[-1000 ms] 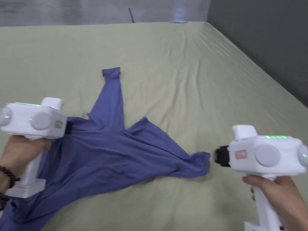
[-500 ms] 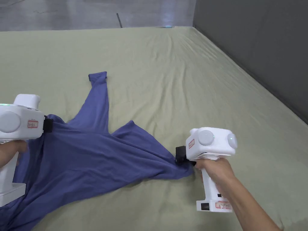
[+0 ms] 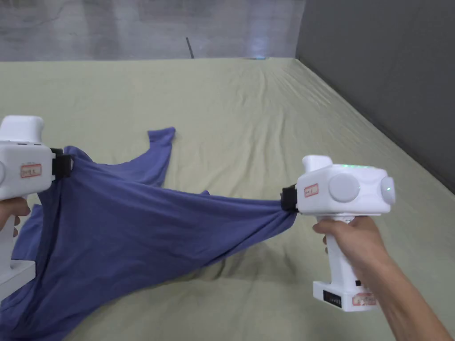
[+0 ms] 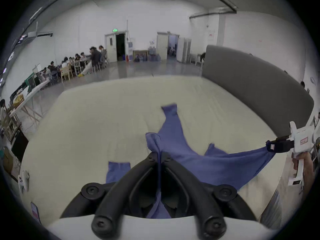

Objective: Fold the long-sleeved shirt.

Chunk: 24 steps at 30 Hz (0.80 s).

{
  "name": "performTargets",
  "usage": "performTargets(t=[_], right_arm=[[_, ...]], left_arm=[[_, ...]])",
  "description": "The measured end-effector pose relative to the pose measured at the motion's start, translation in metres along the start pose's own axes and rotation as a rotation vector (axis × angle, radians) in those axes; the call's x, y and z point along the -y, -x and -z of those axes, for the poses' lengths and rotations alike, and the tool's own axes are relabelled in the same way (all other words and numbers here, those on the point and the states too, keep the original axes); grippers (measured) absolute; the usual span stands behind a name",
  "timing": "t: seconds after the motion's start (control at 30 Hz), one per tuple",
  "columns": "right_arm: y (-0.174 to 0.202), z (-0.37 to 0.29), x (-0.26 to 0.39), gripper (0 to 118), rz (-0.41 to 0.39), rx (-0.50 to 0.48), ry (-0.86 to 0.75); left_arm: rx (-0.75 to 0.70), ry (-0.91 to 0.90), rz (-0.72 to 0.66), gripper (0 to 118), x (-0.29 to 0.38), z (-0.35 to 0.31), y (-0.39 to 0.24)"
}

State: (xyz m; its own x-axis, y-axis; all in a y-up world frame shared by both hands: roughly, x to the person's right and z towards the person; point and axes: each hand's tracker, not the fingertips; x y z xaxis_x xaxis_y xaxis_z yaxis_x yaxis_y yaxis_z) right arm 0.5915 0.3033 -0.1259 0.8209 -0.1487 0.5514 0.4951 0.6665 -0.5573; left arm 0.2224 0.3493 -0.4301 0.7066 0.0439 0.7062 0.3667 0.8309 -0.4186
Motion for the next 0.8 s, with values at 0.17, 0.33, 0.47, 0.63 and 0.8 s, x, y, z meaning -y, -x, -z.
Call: performTargets(t=[0.17,0.33,0.47,0.63,0.8], right_arm=[[0.03,-0.044,-0.09,15,-0.05,-0.063,-0.176],[0.065,-0.063,-0.2,15,-0.088,-0.053,-0.335],[0.096,-0.075,-0.29,15,-0.144,-0.028,-0.416],[0.117,-0.102,-0.397,15,-0.116,-0.04,-0.514],[0.13,-0.113,-0.47,15,-0.13,0.007,-0.553]], left_arm=[[-0.055,-0.185,-0.065,0,-0.069,-0.048,0.021],[-0.101,-0.266,-0.092,0,-0.159,-0.066,0.04],[-0.146,-0.318,-0.093,0,-0.236,-0.063,0.047],[-0.19,-0.408,-0.096,0,-0.332,-0.06,0.058],[-0.242,-0.459,-0.102,0,-0.399,-0.055,0.065]])
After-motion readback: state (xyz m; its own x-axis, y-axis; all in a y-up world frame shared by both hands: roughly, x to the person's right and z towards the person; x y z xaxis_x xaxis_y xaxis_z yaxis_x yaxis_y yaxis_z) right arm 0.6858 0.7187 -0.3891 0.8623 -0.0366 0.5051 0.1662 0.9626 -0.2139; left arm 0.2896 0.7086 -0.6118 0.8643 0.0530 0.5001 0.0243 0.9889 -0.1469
